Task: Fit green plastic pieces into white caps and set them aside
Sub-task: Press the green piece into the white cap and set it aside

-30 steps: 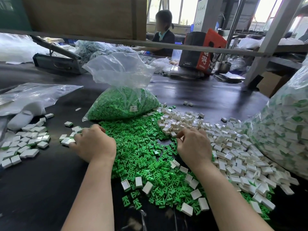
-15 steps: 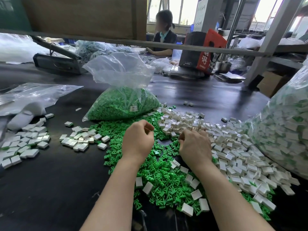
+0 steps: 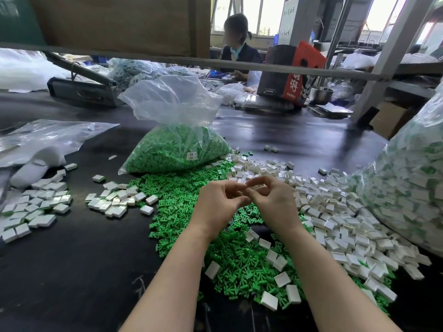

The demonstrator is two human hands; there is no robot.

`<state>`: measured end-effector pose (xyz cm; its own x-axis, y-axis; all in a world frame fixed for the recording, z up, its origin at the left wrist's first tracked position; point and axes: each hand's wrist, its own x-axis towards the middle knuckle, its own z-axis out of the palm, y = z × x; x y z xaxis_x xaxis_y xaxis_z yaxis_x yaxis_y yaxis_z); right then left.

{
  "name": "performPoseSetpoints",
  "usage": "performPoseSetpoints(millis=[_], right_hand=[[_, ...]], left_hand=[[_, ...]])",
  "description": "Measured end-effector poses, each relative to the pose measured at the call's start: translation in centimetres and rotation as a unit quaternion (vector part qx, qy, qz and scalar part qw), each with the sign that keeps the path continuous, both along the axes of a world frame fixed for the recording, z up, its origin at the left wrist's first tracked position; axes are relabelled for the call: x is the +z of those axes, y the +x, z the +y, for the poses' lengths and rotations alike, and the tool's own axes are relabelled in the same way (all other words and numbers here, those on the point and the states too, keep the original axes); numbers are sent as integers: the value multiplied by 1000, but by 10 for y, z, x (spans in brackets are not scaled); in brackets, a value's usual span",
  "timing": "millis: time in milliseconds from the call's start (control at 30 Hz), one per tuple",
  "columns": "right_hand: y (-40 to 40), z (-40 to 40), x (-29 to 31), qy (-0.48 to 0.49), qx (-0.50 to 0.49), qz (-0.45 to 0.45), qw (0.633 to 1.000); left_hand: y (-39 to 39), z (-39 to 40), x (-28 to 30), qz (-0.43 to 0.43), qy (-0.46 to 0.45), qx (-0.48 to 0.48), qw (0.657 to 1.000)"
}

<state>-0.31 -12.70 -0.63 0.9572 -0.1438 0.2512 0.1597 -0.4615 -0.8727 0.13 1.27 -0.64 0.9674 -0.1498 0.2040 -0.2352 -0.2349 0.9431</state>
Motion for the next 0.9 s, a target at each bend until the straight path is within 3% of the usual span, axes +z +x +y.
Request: performPoseSetpoints(millis=[100,333,400,467,533,600,733,900], right_hand=[[-4,0,3,33,24,26,999],[-5,-2,3,79,85,46,992],[-3,-4,2,28,89,32,995],[0,-7,0,-125,77,22,989],[0,-9,-1,-300,84,46,949],[-1,-9,-2,-387,91,90,913],[-1,-5,0,-386,92,73,915],[-3,-4,0,-330,99,63,937]], left_hand=[[0,3,1,35,-57,0,998],[3,13,2,68,-91,19,993],[3,14,4,89,-153,33,984],[3,16,6,126,-248,33,960],[3,20,8,154,-329,13,932],[2,24,10,174,-394,-15,902],[2,27,11,207,-465,-54,859],[4,27,10,191,-469,-69,859]])
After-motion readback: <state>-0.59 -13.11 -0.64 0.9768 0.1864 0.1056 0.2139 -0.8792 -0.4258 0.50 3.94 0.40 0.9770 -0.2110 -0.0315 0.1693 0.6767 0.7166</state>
